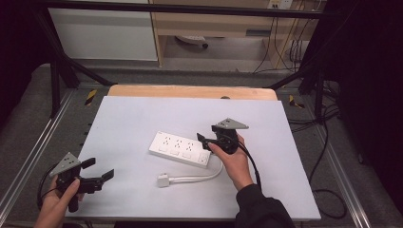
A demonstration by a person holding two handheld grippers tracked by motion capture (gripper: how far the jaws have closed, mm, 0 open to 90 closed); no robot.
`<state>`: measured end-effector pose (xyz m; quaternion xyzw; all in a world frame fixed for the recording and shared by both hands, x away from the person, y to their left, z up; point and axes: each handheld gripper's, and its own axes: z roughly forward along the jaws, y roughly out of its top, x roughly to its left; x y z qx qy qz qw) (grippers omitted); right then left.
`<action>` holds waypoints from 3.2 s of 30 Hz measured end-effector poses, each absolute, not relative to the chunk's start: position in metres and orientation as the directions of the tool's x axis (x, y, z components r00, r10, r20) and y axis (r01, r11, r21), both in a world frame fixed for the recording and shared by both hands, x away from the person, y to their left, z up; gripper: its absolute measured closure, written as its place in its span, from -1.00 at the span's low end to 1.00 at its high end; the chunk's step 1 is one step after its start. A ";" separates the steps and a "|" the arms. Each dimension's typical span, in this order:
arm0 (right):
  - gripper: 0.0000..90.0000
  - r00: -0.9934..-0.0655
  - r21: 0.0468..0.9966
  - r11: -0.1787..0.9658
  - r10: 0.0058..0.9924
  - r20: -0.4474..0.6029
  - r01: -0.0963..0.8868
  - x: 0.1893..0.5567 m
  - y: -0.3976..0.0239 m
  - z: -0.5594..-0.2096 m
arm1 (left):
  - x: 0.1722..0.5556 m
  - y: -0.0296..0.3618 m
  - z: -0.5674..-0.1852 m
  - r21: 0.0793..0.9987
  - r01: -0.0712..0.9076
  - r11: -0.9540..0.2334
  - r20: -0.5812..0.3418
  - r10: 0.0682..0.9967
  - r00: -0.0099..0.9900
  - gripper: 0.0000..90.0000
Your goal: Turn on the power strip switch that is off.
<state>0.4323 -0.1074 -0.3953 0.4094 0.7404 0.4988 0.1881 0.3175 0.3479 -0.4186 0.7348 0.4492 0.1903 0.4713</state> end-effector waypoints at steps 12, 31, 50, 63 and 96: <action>0.09 -0.613 0.892 0.179 0.779 0.130 0.416 0.433 -0.095 -0.401 | 0.318 0.348 -0.419 0.863 0.482 -0.151 -0.145 0.839 0.524 -0.85; 0.23 -0.623 0.892 0.165 0.768 0.152 0.421 0.434 -0.086 -0.407 | 0.318 0.347 -0.419 0.860 0.486 -0.155 -0.146 0.838 0.526 -0.85; 0.51 -0.670 0.885 0.212 0.729 0.139 0.414 0.431 -0.066 -0.415 | 0.318 0.347 -0.419 0.860 0.486 -0.157 -0.145 0.837 0.527 -0.85; 0.65 -0.686 0.879 0.250 0.719 0.113 0.407 0.427 -0.052 -0.424 | 0.318 0.347 -0.420 0.856 0.491 -0.160 -0.145 0.838 0.526 -0.85; 1.00 -0.710 0.873 0.273 0.695 0.112 0.405 0.422 -0.038 -0.434 | 0.318 0.347 -0.420 0.853 0.494 -0.168 -0.141 0.837 0.528 -0.85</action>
